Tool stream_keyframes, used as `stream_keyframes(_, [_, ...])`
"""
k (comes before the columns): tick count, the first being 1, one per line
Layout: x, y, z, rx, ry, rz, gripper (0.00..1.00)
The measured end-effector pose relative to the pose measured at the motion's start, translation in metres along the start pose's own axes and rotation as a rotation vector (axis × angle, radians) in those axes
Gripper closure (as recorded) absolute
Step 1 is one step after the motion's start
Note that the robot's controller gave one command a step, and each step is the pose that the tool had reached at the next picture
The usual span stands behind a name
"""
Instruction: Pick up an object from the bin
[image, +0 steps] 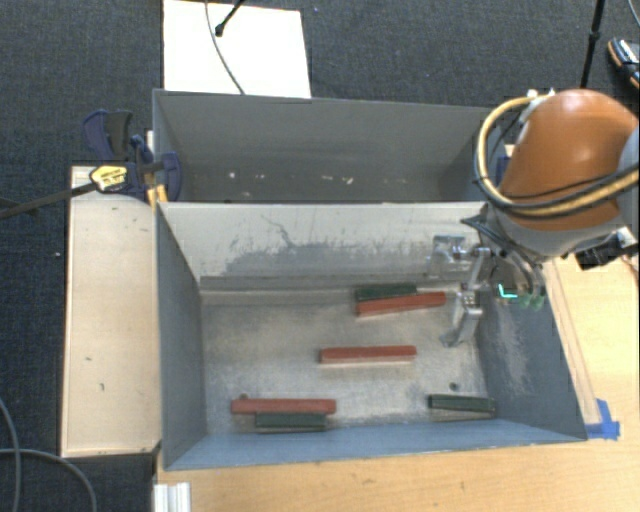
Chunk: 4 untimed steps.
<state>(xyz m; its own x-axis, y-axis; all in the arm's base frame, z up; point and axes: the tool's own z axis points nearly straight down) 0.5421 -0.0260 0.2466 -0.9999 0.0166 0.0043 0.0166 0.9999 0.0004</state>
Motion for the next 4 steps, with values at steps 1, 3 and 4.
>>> stream_keyframes(1, [-0.001,0.000,-0.004,0.000,-0.008,-0.001,0.00])
stream_keyframes(3, [0.015,0.031,0.090,0.000,-0.002,0.005,0.00])
stream_keyframes(4, [0.010,0.033,0.110,-0.001,-0.006,0.109,0.00])
